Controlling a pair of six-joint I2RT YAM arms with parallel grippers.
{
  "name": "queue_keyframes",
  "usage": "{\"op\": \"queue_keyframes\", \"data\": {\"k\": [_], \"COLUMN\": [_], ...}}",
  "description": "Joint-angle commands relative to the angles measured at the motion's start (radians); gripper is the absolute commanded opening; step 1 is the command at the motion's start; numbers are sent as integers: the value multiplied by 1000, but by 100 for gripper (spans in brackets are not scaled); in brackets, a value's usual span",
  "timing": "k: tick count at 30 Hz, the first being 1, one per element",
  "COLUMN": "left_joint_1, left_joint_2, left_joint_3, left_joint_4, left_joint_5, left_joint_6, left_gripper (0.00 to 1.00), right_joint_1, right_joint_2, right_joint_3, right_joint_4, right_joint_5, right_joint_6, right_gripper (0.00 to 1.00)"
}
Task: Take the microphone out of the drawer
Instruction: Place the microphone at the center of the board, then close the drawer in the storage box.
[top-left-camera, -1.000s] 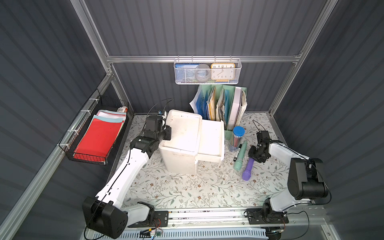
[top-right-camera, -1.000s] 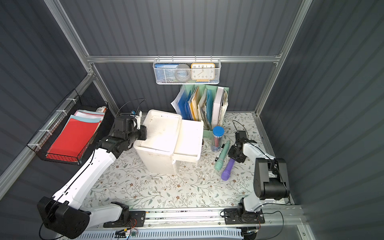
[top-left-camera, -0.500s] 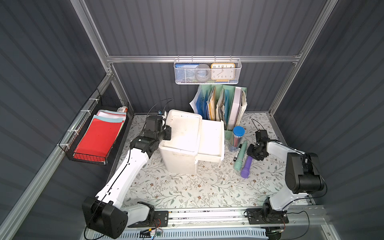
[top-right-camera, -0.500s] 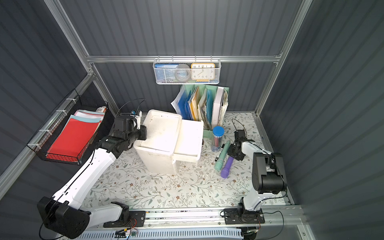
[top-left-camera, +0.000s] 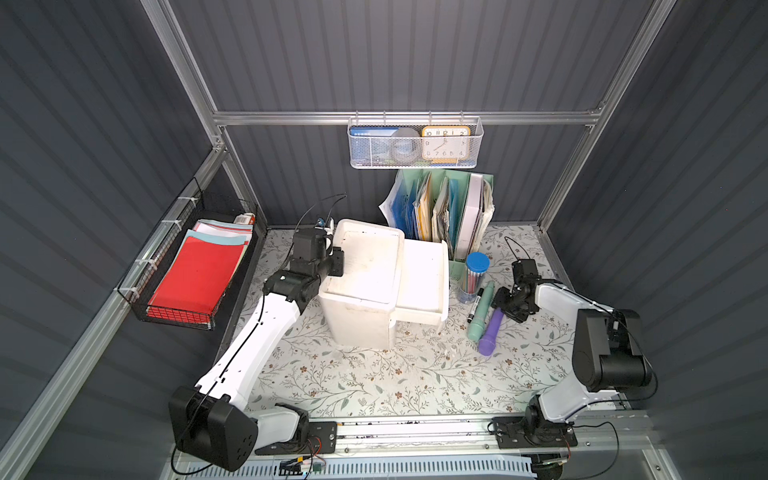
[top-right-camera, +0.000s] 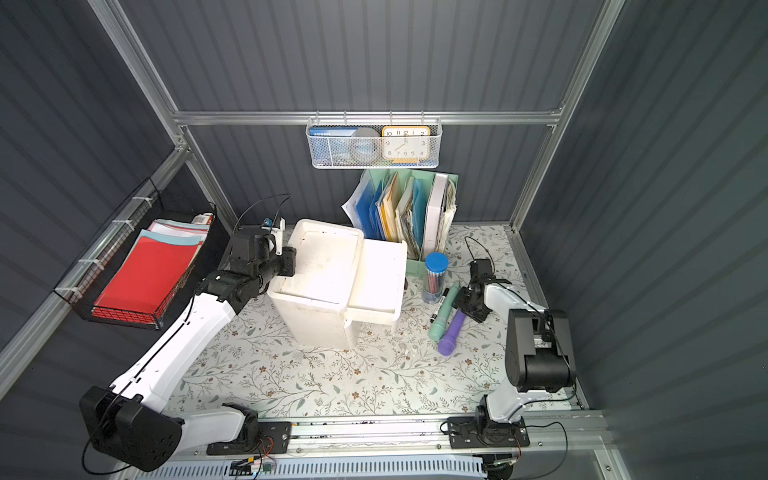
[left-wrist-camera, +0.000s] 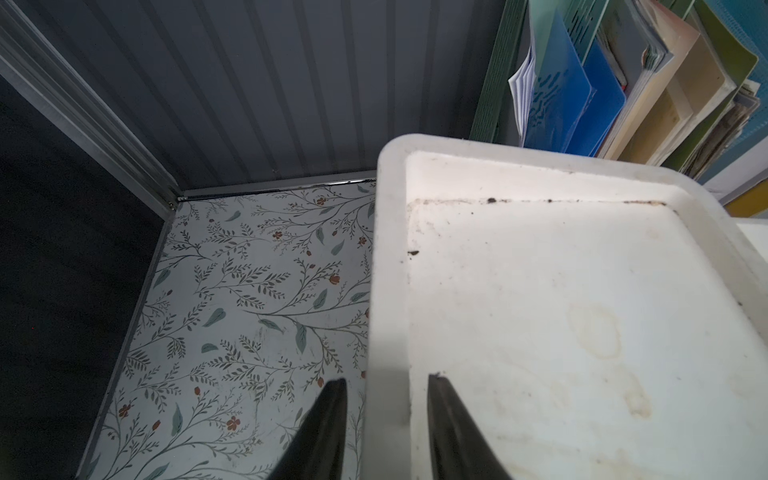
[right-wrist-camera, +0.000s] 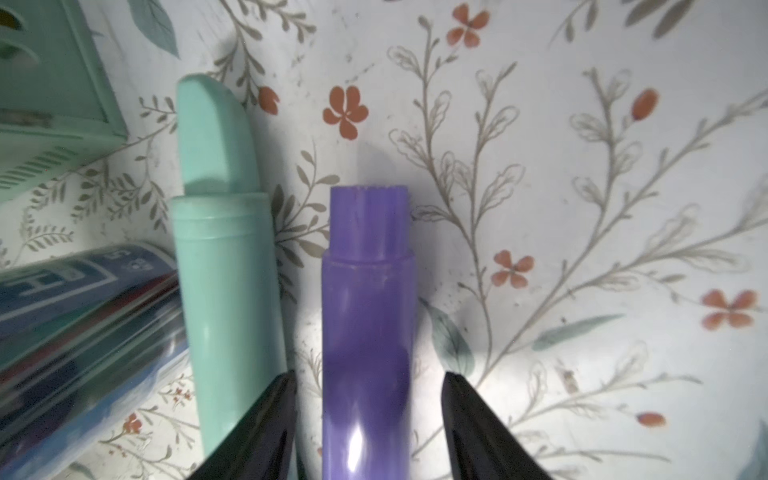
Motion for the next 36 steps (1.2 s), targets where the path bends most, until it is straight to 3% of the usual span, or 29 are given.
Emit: {"op": "queue_keyframes", "data": {"k": [1,3,5,14,23,27,32,36], "left_joint_1": [7,6,6,7,6,7,7,6], "left_joint_2": [79,89,100,119,129,137,145,147], "left_joint_3": [-43,-41,-35,-26,-26,-22,-17,-15], "left_joint_4": [-137,-144,-152,-164,-166,-171,-175,-175], "left_joint_5": [24,19,16,18,6,1,-2,-2], "left_joint_6": [2,6,8,9,7,1,-4,-6], "left_gripper": [37,37,36,20,6,5,0,0], "right_joint_1": [0,0,0,-2,-2,15,106,224], "right_joint_2": [-63,-99,-138,-294,-490,-578,-654,-642], "right_joint_3": [27,31,33,14,-45,-106,-173,-187], "right_joint_4": [-53,-63,-71,-61,12,90,144,216], "right_joint_5": [3,12,23,36,-168,-307,-317,-268], "right_joint_6": [16,24,35,98,132,196,264,292], "right_gripper": [68,78,98,99,98,81,22,3]}}
